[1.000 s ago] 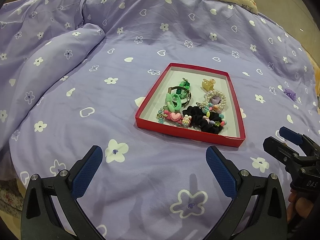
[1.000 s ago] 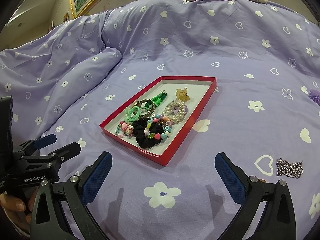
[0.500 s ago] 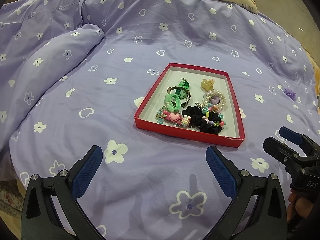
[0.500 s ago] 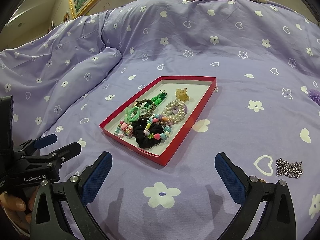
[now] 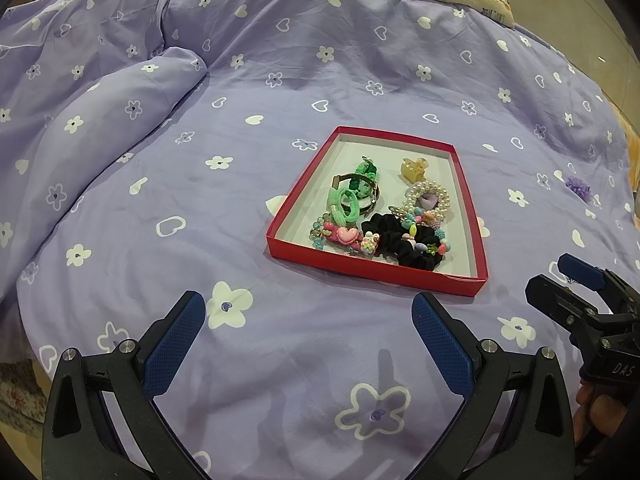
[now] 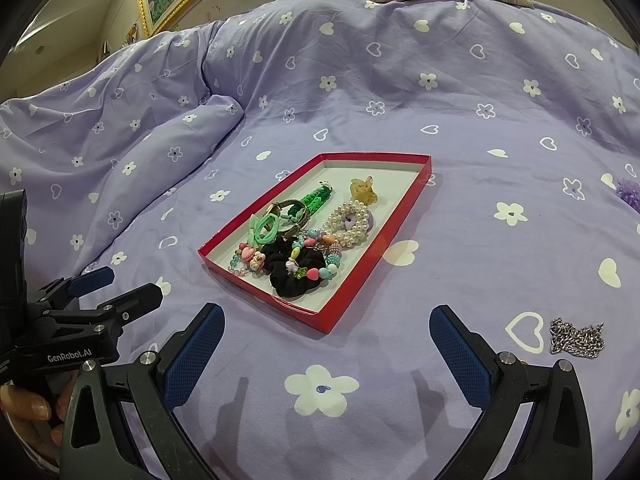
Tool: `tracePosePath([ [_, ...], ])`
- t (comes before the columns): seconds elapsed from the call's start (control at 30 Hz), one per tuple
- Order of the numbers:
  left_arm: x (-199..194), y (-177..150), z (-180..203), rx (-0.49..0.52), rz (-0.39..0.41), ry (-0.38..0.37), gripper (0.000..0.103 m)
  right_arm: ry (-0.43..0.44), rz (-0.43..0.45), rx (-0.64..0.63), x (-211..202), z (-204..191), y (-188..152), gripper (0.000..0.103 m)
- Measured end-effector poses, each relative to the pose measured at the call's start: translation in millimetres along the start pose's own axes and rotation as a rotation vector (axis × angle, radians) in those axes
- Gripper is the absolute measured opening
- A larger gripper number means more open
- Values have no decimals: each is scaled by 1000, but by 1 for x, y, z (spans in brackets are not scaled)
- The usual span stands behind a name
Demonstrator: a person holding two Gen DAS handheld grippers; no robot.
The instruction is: Organize jewelry
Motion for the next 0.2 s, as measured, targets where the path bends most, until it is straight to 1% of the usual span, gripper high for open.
tracePosePath([
  [0.2,5,3,1,-2,-8,-12,103,2,0,3,0,4,2,103],
])
Point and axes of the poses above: each gripper's, at about its wrist camera, not at the fingertips, and x roughly the way its jaws point, z to its right, y to its top, the point moved 6 cm from there along x, roughly the way its jaws point, and after that the axes turned 3 degrees about x, right-handed, at the moved point
